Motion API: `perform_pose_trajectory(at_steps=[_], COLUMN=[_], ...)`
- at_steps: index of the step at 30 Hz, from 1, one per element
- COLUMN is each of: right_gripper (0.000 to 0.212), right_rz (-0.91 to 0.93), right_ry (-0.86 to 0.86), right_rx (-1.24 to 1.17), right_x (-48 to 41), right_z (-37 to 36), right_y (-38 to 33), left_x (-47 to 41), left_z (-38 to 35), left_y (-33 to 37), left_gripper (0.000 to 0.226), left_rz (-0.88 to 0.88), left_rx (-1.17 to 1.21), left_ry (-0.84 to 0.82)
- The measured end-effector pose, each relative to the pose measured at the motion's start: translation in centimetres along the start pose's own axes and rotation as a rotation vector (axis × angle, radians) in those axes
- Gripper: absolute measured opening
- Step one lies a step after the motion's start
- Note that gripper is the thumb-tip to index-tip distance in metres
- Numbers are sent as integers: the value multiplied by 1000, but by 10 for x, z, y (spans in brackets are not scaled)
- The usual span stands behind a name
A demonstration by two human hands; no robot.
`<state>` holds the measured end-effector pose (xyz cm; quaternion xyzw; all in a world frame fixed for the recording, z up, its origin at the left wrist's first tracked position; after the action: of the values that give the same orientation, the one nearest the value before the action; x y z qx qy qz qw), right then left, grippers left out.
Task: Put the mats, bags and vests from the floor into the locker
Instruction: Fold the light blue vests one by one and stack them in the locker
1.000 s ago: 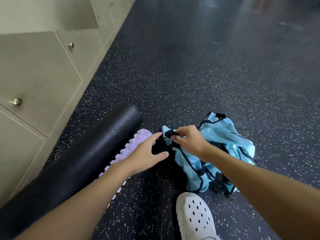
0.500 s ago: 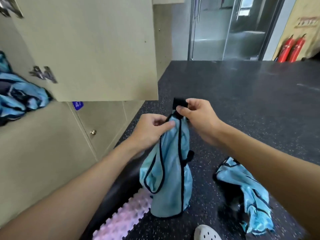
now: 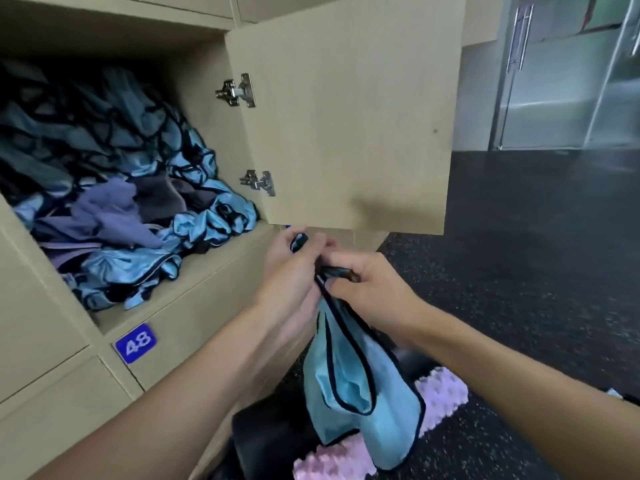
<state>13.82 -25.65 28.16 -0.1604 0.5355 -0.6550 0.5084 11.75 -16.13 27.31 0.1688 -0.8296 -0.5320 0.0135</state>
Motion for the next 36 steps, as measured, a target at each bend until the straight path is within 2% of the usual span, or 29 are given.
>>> perform_pose_trajectory(at_steps=[2, 3, 4, 6, 7, 8, 10, 11, 12, 14, 17, 19, 21, 24, 26, 27, 30, 31, 33, 36], right_gripper=[34, 45, 61, 87, 88, 78, 35, 20, 15, 14, 14, 25, 22, 32, 41, 43, 41, 40, 40, 51], right_rz=[-42, -100, -158, -212, -194, -173, -182, -207, -255, -352, -377, -370, -355, -330, -308, -282, -195, -171, -137, -140], right_ry=[71, 131, 123, -4, -53, -64, -46, -45, -51, -73, -147, -218, -289, -365, -281, -208, -64, -49, -26, -5], right_rx=[39, 56, 32, -154, -252, -330, -383, -385, -390, -412, -412, -413, -416, -326, -228, -179, -92, -78, -59, -20], right_x=[-3, -3, -3, -8, -11, -14, -18, -18, -18, -17, -15, -15, -13, -9, -9, -11, -15, -16, -17, -18], right_z=[-5, -6, -12, -35, -45, -52, -59, -61, -63, -61, -57, -57, -57, -45, -27, -18, -5, -5, -6, -6], right_y=[8, 16, 22, 31, 32, 34, 37, 39, 44, 50, 47, 44, 38, 21, 15, 12, 3, -1, -6, -5], left_x=[3, 5, 6, 7, 6, 4, 1, 0, -1, 0, 2, 3, 7, 15, 18, 16, 18, 20, 21, 22], left_z=[21, 27, 30, 26, 21, 18, 16, 17, 20, 29, 42, 47, 52, 60, 53, 52, 41, 35, 26, 24], left_y=[17, 24, 31, 41, 44, 45, 49, 52, 56, 66, 81, 90, 99, 114, 111, 100, 60, 51, 41, 44], left_gripper=[22, 19, 20, 24, 25, 27, 28, 28, 28, 29, 29, 31, 31, 25, 11, 10, 61, 65, 44, 22], left_rz=[-84, -111, -137, -195, -210, -218, -241, -260, -280, -316, -365, -394, -418, -471, -398, -280, 63, 99, 111, 79], left_rx=[-35, -59, -75, -51, -27, -8, -12, -41, -86, -193, -278, -345, -481, -790, -1092, -1176, -1238, -1206, -1120, -1019], left_ry=[72, 98, 116, 99, 75, 58, 29, 20, 18, 48, 85, 91, 111, 137, 57, -10, -265, -334, -419, -369])
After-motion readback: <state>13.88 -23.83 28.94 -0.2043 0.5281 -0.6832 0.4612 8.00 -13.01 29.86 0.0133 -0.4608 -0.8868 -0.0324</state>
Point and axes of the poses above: each hand's wrist, its own x-axis away from the middle knuckle, its own z-axis out of the back of the hand, y = z × x, the point moved 8 cm from there along -x, towards the middle knuckle, and after that the axes turned 15 degrees about -y, right-handed, at the moved point
